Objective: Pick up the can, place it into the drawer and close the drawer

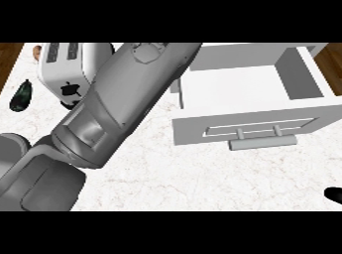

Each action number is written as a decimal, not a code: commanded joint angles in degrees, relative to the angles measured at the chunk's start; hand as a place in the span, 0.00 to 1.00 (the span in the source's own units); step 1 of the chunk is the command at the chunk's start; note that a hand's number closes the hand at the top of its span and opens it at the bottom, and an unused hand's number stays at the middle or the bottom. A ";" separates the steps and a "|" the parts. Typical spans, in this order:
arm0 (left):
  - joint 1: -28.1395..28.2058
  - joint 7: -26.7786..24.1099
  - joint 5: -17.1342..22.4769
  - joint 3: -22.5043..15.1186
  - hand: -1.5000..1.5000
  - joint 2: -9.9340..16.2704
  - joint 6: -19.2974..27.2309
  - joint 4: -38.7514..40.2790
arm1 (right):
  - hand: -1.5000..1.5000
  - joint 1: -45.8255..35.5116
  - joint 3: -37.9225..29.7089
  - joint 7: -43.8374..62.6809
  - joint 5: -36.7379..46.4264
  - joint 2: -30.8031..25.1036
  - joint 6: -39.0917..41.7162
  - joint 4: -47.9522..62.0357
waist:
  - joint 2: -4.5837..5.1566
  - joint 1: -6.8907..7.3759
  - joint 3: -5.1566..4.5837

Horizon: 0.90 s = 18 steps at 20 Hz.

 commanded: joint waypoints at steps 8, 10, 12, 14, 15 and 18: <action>-1.38 -4.12 3.70 -3.82 0.00 0.00 7.04 4.31 | 0.00 -2.15 -0.34 -1.53 1.77 -2.69 1.00 0.70 | 0.35 -1.40 0.07; -2.32 -3.14 5.39 -4.46 0.00 0.00 8.23 3.58 | 0.00 -3.90 3.14 -0.83 5.71 -2.79 0.56 0.85 | 0.46 -1.47 0.03; -2.51 -5.46 5.86 -1.45 0.00 0.00 6.16 5.42 | 0.00 -4.77 0.55 -1.72 4.05 -5.71 2.46 2.53 | 0.43 -0.06 -0.01; -2.51 -4.88 6.98 -2.38 0.00 0.00 6.54 4.88 | 0.00 -3.76 4.62 -4.81 9.72 -4.60 2.37 1.93 | 0.40 -0.20 0.00; -1.48 -5.10 8.18 -2.98 0.00 0.00 7.89 4.43 | 0.00 -4.34 4.98 -6.63 8.76 -6.20 4.57 1.69 | 0.80 -2.16 0.09; -0.39 -7.22 9.89 -2.30 0.00 0.00 6.38 3.88 | 0.00 -6.10 8.02 -7.04 16.12 -8.02 4.09 2.52 | 0.80 -0.92 -0.03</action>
